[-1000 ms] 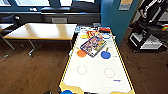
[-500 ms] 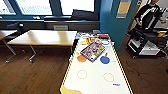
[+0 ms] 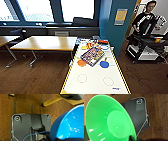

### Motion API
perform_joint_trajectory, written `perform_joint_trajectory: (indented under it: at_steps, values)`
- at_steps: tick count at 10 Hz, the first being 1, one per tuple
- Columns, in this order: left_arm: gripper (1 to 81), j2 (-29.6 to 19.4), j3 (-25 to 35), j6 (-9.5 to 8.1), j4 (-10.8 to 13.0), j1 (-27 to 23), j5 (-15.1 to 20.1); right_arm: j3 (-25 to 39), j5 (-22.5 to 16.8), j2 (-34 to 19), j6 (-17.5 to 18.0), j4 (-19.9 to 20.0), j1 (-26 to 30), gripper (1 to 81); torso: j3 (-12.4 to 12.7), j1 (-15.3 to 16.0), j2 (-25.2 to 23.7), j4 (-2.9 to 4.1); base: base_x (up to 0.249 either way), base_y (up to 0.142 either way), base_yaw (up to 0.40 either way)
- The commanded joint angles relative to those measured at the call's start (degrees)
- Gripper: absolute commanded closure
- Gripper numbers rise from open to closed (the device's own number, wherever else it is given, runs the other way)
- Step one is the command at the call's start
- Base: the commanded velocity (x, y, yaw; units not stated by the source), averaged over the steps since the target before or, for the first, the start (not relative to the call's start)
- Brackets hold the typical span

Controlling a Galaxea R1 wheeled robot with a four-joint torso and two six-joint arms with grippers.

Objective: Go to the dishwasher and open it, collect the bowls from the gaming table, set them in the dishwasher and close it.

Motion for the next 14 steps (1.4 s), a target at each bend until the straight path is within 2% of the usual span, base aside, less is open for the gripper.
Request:
perform_joint_trajectory:
  at_steps: [1,4,5,6,8,9,11,14]
  values:
    - [81.1,1.37,-3.48,0.24,3.7,-0.09,1.09,0.29,-1.65,-1.58,-0.22,-0.96,1.59,81.1,2.01,0.0,0.0,0.0,0.0,0.0,0.0]
    - [81.1,4.88,-8.66,0.41,5.02,2.2,0.74,-0.76,-1.74,-0.8,-0.22,-0.96,1.59,81.1,4.8,-0.07,-0.05,0.0,0.0,0.0,0.0]
    - [81.1,5.15,-9.28,1.03,5.02,2.47,0.74,-0.94,-1.74,-0.71,-0.22,-0.96,1.51,81.1,5.77,-0.09,-0.09,0.0,0.0,0.0,0.0]
    - [81.1,5.41,-9.81,1.47,5.02,2.73,0.74,-1.03,-1.74,-0.62,-0.22,-0.96,1.5,81.1,4.54,-0.11,-0.11,0.0,0.0,0.0,0.0]
    - [81.1,5.58,-11.81,1.82,5.02,4.13,0.49,-3.64,-1.91,0.51,-0.22,-0.96,0.98,81.1,5.23,-0.18,-0.15,0.0,0.0,0.0,0.0]
    - [81.1,6.2,-13.59,2.09,5.37,5.1,-1.1,-6.39,-2.35,1.84,-0.22,-1.04,0.45,81.1,5.2,-0.2,-0.18,0.0,0.0,0.0,0.0]
    - [81.1,9.1,-18.95,2.35,5.81,7.2,-1.81,-12.71,-2.44,6.06,-0.31,-3.24,-0.86,81.1,5.23,-0.22,-0.18,0.0,0.0,0.0,0.0]
    - [81.1,14.45,-27.71,3.4,5.81,10.81,-3.92,-16.94,-2.35,10.98,-0.22,-4.3,-2.71,81.1,5.24,-0.24,-0.2,0.0,0.0,0.0,0.0]
